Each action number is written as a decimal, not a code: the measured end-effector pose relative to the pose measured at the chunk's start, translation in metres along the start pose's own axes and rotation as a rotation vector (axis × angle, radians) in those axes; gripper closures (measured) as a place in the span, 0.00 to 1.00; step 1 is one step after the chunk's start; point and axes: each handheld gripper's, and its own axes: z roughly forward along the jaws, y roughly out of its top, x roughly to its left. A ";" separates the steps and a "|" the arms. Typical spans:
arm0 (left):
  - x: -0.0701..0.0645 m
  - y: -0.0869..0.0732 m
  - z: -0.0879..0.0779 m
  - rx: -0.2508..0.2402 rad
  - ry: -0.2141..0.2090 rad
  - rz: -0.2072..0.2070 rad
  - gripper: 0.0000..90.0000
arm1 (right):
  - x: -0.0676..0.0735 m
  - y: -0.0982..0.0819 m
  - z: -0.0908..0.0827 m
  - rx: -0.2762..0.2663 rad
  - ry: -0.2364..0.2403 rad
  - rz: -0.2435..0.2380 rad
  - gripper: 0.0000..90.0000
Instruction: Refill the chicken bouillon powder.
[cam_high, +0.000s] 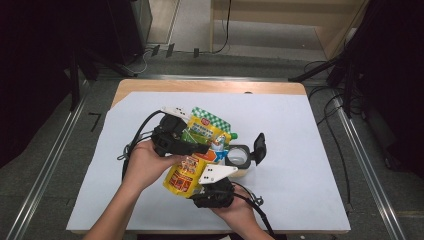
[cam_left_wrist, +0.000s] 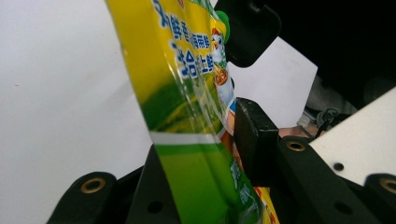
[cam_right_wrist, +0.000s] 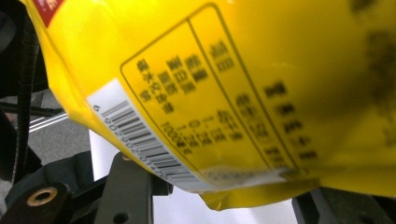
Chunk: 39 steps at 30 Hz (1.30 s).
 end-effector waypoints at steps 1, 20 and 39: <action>-0.001 0.001 0.001 0.005 -0.001 0.003 0.81 | 0.000 0.000 0.000 0.000 -0.003 -0.005 0.62; -0.010 0.012 0.024 0.045 -0.039 0.016 0.81 | 0.010 0.000 -0.005 0.004 -0.017 -0.030 0.63; -0.013 0.012 0.031 0.066 -0.001 -0.013 0.75 | 0.006 -0.001 -0.002 -0.002 -0.007 0.050 0.61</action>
